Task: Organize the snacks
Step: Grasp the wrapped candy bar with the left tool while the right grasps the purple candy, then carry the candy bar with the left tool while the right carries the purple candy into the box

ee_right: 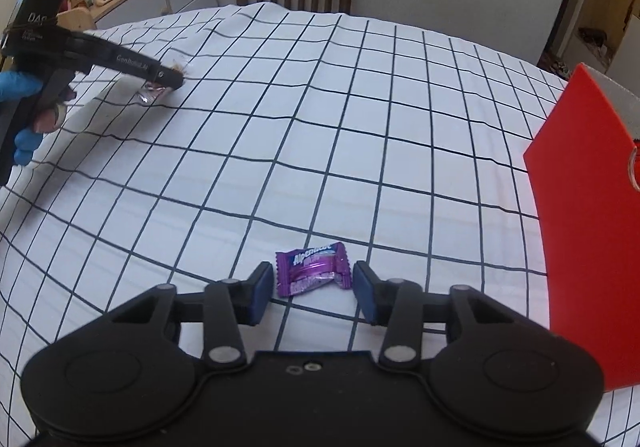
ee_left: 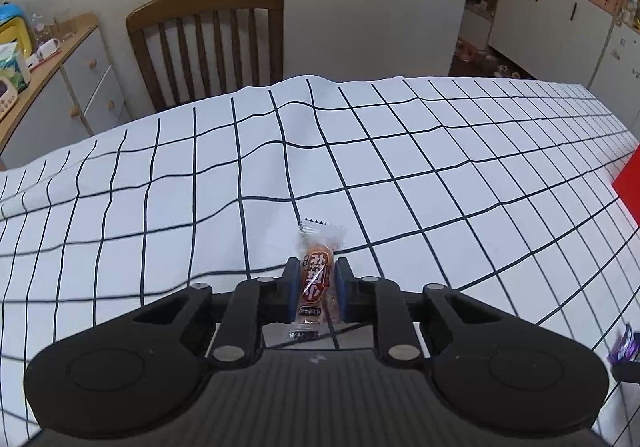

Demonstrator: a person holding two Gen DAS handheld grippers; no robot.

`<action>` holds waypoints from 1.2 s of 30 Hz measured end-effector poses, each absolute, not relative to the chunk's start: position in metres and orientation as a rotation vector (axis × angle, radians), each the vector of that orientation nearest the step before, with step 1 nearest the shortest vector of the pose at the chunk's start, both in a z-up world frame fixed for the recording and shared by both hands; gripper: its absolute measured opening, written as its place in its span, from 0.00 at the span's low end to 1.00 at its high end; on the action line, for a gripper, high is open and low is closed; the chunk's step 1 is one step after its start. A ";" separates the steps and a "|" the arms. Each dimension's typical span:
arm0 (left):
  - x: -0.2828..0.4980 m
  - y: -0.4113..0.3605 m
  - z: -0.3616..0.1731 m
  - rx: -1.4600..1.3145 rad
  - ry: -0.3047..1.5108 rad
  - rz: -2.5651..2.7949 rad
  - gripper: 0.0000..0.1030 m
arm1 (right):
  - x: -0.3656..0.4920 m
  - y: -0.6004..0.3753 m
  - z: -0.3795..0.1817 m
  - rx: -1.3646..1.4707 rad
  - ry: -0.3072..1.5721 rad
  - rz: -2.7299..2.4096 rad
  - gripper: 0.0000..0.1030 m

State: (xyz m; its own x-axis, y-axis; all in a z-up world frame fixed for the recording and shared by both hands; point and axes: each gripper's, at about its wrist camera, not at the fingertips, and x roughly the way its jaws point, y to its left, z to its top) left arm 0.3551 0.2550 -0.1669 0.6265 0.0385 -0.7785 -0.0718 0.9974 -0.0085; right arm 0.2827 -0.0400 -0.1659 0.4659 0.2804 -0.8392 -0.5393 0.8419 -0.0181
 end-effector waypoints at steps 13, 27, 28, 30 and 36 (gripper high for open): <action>0.311 0.219 -0.150 -0.128 0.912 0.069 0.16 | 0.263 -0.067 -0.150 -0.255 0.952 0.491 0.19; 0.253 0.157 -0.095 -0.214 0.887 0.049 0.16 | 0.228 -0.110 -0.092 -0.167 0.890 0.523 0.19; 0.250 0.152 -0.091 -0.218 0.886 0.049 0.16 | 0.227 -0.112 -0.088 -0.165 0.885 0.528 0.19; 0.243 0.141 -0.083 -0.224 0.880 0.045 0.16 | 0.222 -0.118 -0.080 -0.157 0.872 0.544 0.19; 0.223 0.106 -0.060 -0.238 0.869 0.043 0.16 | 0.215 -0.140 -0.061 -0.131 0.836 0.573 0.19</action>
